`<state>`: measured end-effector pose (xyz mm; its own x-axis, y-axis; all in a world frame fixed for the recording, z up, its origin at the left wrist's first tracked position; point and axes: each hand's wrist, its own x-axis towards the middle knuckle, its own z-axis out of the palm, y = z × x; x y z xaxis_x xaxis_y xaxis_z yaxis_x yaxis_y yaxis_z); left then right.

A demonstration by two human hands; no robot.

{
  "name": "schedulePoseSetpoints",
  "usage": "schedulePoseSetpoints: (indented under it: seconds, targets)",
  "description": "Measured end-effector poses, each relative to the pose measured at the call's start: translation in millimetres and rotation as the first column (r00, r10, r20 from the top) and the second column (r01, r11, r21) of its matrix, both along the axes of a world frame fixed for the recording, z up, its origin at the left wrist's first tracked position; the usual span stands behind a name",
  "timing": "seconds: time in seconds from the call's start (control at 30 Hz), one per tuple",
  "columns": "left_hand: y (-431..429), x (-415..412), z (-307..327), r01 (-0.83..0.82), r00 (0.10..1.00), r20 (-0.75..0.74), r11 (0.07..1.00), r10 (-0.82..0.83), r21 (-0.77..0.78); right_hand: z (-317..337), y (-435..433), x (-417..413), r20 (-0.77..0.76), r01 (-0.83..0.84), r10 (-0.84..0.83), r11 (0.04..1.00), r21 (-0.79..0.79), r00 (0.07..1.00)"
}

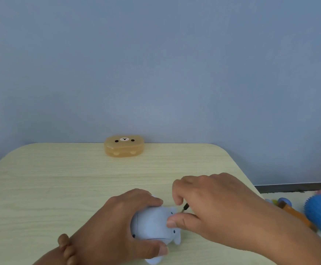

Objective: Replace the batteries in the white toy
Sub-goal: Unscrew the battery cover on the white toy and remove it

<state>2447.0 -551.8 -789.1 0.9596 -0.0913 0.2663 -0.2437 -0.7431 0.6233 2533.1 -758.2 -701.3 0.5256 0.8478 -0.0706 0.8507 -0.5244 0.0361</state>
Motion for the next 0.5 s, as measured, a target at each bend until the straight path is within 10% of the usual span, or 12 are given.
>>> schedulePoseSetpoints:
  seconds: [0.5]
  targets:
    - [1.8, -0.5, 2.2, -0.002, 1.0, -0.023, 1.0, 0.002, -0.011, 0.0, -4.4, 1.1, 0.032, -0.017, 0.018, 1.0, -0.021, 0.999]
